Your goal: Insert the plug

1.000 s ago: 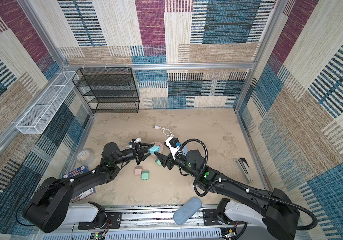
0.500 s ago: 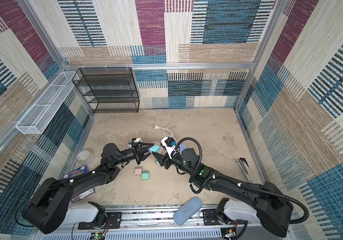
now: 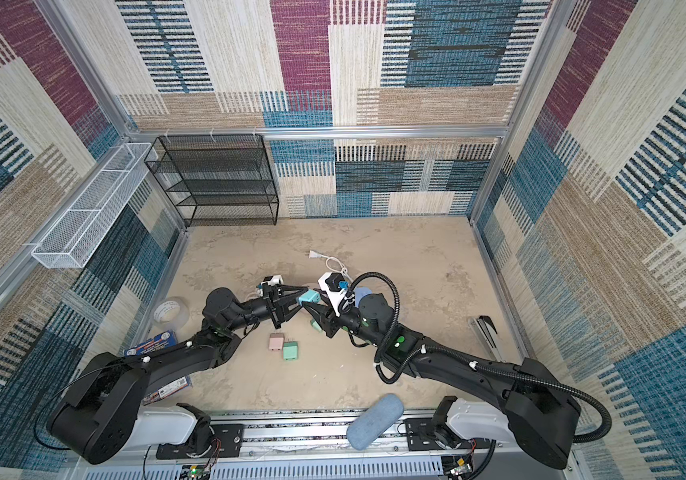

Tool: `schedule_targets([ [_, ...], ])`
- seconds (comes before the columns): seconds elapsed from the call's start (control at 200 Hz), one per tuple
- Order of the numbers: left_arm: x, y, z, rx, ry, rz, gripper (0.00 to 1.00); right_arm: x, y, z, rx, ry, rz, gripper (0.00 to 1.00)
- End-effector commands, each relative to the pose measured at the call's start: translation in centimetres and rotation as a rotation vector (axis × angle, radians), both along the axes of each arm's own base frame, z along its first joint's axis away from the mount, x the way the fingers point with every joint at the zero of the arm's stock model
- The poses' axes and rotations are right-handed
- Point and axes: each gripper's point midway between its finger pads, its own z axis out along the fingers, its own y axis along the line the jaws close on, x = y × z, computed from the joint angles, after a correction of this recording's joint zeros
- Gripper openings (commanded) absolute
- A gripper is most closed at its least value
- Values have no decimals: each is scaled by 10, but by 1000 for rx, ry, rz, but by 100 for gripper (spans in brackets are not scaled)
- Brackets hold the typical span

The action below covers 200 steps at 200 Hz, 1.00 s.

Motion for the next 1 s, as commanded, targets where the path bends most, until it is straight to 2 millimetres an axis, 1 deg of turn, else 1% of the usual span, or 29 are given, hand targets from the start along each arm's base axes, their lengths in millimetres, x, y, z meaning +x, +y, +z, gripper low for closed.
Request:
schedule_targets([
  [0.0,-3,-1,11,-24,-51,-18,0,-4,1,14,49,-11,20,32],
  [0.085,-4,-2,8,-9,-61,-26,0,-3,1,13,46,-4,17,24],
  [0.105,-4,-2,7,-3,-64,-26,9,-3,1,14,45,-3,14,22],
  [0.11,-3,-1,6,0,-65,-25,12,-3,1,14,46,-1,15,21],
  [0.135,-3,-1,4,11,-68,-25,36,-2,1,13,43,6,11,19],
  [0.155,-2,1,2,23,-71,-23,68,-2,1,12,38,11,10,15],
  [0.17,-1,2,-1,36,-74,-23,90,-1,0,12,36,16,5,12],
  [0.175,-1,2,-1,40,-77,-24,95,-1,0,12,35,17,4,11],
  [0.18,0,3,-2,45,-79,-22,98,-1,0,12,34,19,4,10],
  [0.19,0,5,-3,56,-82,-22,100,-1,0,11,31,25,1,8],
  [0.22,3,9,-7,93,-96,-23,100,1,0,10,23,40,-9,0],
  [0.26,9,20,-14,165,-117,-12,100,4,-2,6,10,68,-35,0],
  [0.3,14,34,-29,262,-89,8,100,9,-5,2,-8,102,-68,0],
  [0.326,16,46,-38,336,-83,32,100,12,-8,0,-18,124,-98,0],
  [0.386,22,79,-50,565,-111,96,100,21,-15,-9,-55,197,-174,0],
  [0.391,25,81,-46,583,-140,106,100,22,-16,-9,-59,203,-180,0],
  [0.411,24,93,-51,677,-146,116,100,24,-18,-10,-67,221,-202,0],
  [0.446,26,112,-47,828,-182,139,99,29,-22,-15,-95,266,-244,0],
  [0.471,26,127,-51,951,-195,148,100,32,-23,-20,-118,299,-270,0],
  [0.506,26,142,-46,1081,-241,143,100,35,-24,-22,-147,338,-297,0],
  [0.591,23,169,-39,1308,-308,114,100,41,-25,-33,-230,429,-353,0],
  [0.606,22,173,-38,1334,-316,110,99,42,-24,-30,-231,436,-354,0],
  [0.636,20,182,-37,1390,-329,109,100,42,-23,-34,-265,463,-361,0],
  [0.671,18,189,-35,1442,-347,111,99,45,-22,-33,-283,481,-378,0],
  [0.716,15,195,-34,1477,-376,115,99,50,-21,-32,-311,489,-397,0],
  [0.796,13,196,-30,1482,-441,142,100,58,-19,-24,-335,462,-414,0],
  [0.891,8,194,-29,1418,-453,232,100,68,-15,-11,-348,397,-419,0],
  [0.936,5,189,-33,1351,-433,275,99,73,-11,-7,-358,374,-410,0],
  [0.997,1,168,-27,1199,-483,284,100,81,-7,-4,-364,400,-389,0],
])
